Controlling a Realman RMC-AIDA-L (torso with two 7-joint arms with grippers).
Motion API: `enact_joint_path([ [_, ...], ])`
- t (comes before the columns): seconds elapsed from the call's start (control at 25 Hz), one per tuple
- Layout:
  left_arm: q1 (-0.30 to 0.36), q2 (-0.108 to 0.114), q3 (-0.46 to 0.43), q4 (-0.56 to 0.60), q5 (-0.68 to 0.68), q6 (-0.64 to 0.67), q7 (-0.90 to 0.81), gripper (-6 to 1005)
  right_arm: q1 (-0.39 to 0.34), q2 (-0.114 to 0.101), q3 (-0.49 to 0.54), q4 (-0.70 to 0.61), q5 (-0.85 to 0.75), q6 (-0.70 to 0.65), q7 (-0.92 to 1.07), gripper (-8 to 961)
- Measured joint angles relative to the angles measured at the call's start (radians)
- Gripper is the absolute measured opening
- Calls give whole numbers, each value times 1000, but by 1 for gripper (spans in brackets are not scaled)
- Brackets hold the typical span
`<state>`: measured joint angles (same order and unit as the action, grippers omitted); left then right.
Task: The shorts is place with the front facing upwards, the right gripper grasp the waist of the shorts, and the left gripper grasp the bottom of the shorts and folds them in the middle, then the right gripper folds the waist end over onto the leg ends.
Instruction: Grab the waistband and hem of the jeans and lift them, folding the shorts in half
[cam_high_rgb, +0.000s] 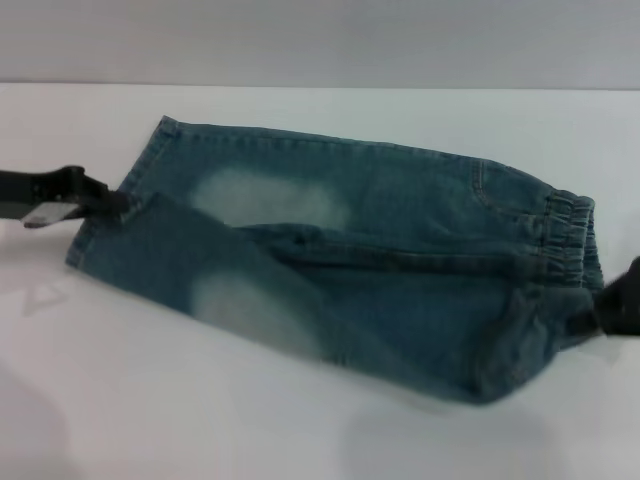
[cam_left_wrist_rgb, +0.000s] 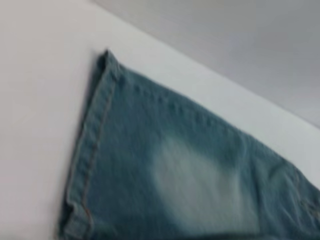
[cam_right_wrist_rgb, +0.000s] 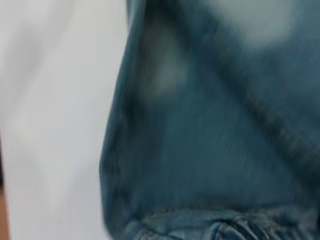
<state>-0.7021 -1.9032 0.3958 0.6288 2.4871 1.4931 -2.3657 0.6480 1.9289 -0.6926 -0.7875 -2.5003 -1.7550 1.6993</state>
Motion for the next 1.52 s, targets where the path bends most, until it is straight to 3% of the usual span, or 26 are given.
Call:
enact_joint_path([
  [0.16,-1,-1,3,3,-38,-70,2,84,-59,-36,125,105,173,50,-64,8],
  [0.28,-3,-6,6,3,-68,-132,12,85,-107,-42,167,180,309,128,-104,10],
  [0.64,-22,-34,9,-3,-141,-286,91,88,-159,57,224,226,393,358,-155,18],
  [1.04,-46,-82,43,-7,-145,-455,164,91,-146,65,284,343,519,479,-231,27],
  [1.52,-67,-117,133,-8,-145,-587,188,95,-119,103,289,373,606,633,-261,38],
])
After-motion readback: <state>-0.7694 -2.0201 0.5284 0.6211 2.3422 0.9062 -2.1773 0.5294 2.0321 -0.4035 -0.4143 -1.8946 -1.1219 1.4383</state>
